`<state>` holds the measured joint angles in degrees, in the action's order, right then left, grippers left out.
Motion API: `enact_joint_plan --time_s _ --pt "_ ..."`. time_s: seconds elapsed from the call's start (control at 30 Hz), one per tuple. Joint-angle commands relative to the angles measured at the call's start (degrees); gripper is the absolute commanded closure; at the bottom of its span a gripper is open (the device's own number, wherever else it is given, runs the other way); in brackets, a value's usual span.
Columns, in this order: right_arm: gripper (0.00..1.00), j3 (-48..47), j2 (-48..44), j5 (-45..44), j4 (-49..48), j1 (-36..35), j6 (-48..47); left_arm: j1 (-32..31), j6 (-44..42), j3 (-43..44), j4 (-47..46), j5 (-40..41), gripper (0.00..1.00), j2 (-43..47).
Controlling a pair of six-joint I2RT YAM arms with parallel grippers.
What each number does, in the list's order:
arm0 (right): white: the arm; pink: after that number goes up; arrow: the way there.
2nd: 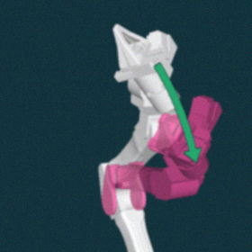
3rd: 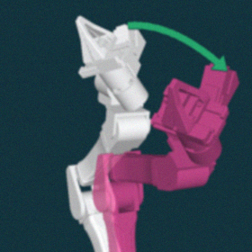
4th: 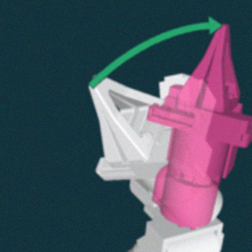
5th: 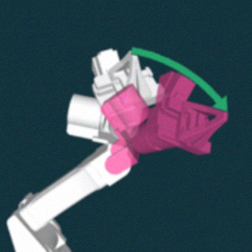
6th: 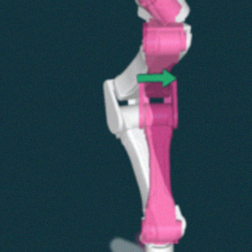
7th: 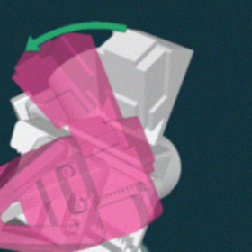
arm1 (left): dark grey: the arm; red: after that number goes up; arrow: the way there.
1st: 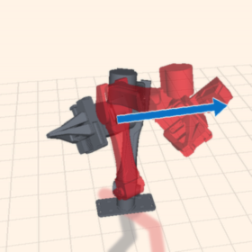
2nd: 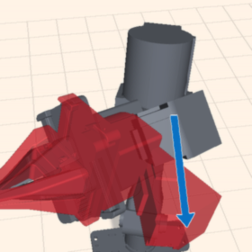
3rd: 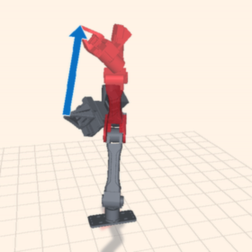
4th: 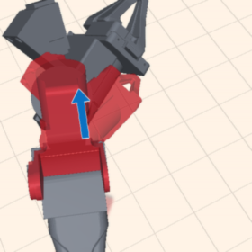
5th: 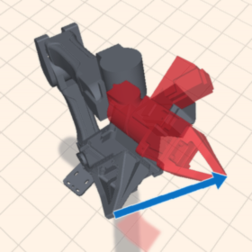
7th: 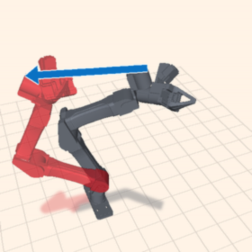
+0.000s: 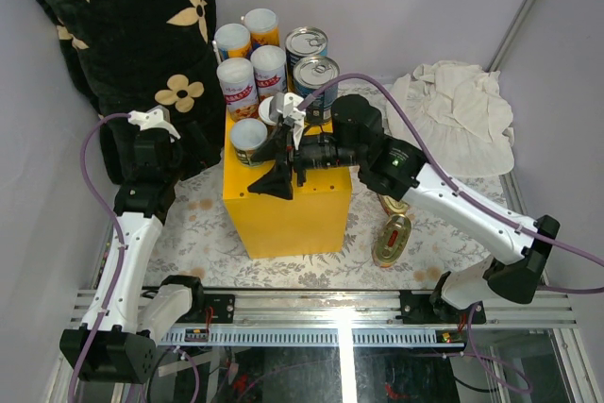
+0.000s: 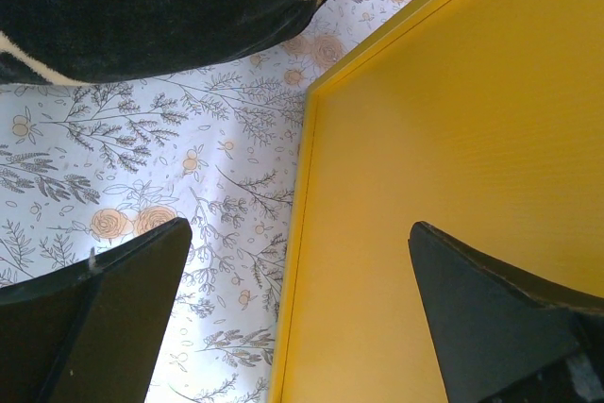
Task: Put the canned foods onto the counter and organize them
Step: Place the canned food on the counter.
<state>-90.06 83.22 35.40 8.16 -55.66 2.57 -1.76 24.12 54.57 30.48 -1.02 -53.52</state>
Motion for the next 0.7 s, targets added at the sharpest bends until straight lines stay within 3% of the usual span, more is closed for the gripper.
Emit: enact_joint_plan --time_s 0.0,0.3,0.67 --pt "0.28 -0.2 0.28 2.55 -6.23 0.64 2.12 0.47 -1.26 -0.07 -1.31 0.9 0.0 0.0" --pt "0.27 1.43 1.13 3.01 -8.48 0.55 3.63 0.52 -1.22 -0.25 -1.3 0.93 0.0 -0.33" --pt "0.18 3.44 1.92 -2.11 -13.22 0.8 3.4 0.44 -1.27 -0.29 -1.18 0.78 0.0 -0.75"
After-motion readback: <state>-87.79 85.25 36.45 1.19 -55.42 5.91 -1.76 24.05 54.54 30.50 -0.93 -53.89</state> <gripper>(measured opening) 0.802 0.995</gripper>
